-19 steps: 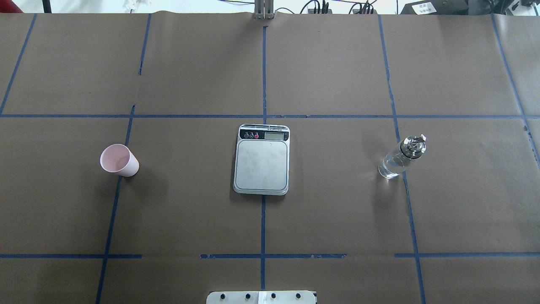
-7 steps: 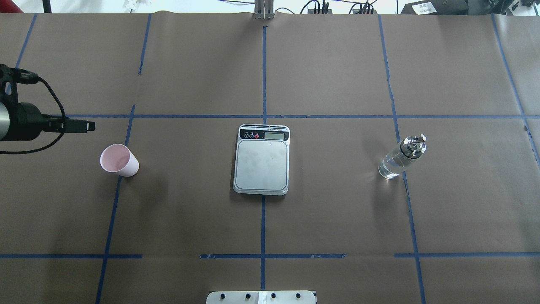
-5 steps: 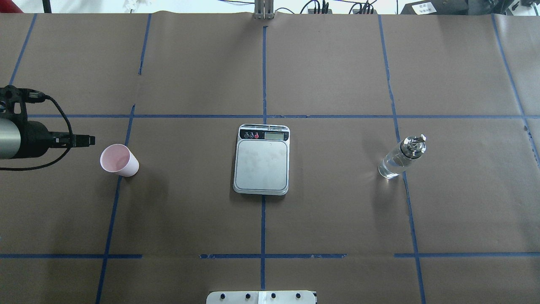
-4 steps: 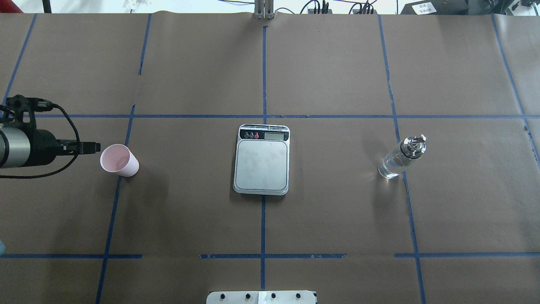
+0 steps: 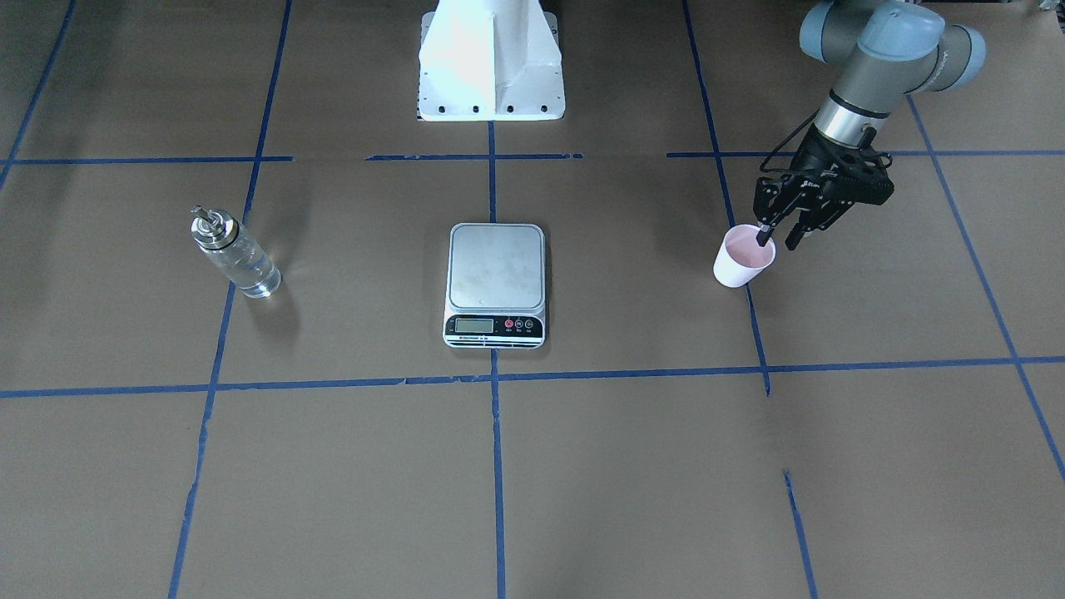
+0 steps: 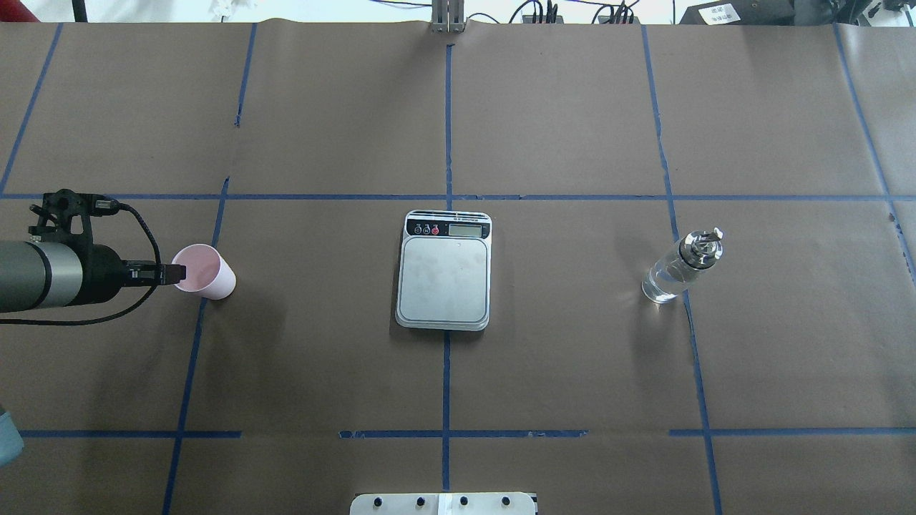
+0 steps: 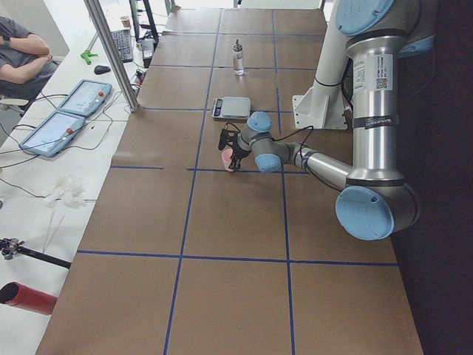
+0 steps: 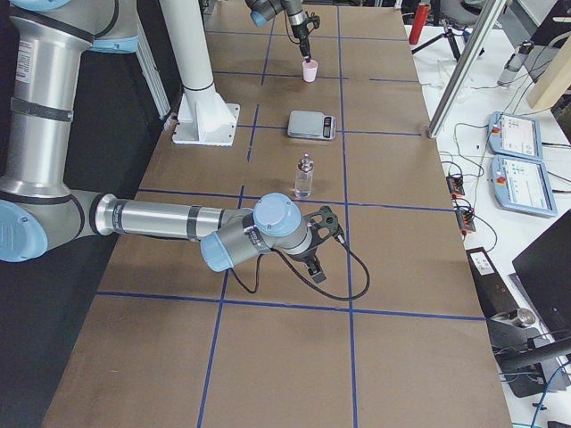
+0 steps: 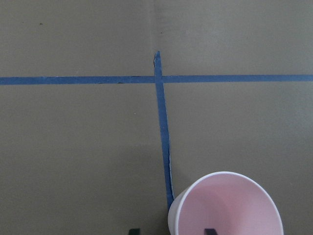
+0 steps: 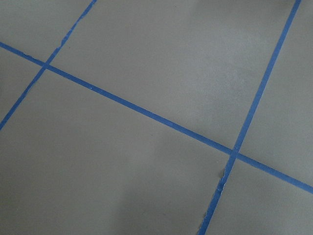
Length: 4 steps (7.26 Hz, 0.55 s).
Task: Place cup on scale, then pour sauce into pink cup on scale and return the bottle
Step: 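Move the left gripper down to the pink cup and grasp it, then carry the pink cup with the left gripper onto the scale and release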
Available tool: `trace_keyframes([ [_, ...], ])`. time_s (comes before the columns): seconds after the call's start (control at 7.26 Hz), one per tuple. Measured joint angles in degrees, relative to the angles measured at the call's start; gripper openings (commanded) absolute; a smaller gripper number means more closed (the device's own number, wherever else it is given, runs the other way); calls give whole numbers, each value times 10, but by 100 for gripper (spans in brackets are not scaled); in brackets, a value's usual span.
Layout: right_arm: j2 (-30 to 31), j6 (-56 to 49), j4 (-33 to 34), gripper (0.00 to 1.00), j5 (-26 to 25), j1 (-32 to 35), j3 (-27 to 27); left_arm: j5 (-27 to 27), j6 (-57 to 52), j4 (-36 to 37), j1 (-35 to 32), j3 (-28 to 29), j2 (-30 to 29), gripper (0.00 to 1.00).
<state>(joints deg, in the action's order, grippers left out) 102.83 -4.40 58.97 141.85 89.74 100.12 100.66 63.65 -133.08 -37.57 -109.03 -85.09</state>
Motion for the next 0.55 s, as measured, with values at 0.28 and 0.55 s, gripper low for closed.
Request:
trace_keyframes([
  [0.28, 0, 0, 0, 100, 0, 0, 0, 0, -1, 2, 2, -1, -1, 0],
  [0.55, 0, -1, 0, 100, 0, 0, 0, 1, -4, 3, 2, -5, -4, 0],
])
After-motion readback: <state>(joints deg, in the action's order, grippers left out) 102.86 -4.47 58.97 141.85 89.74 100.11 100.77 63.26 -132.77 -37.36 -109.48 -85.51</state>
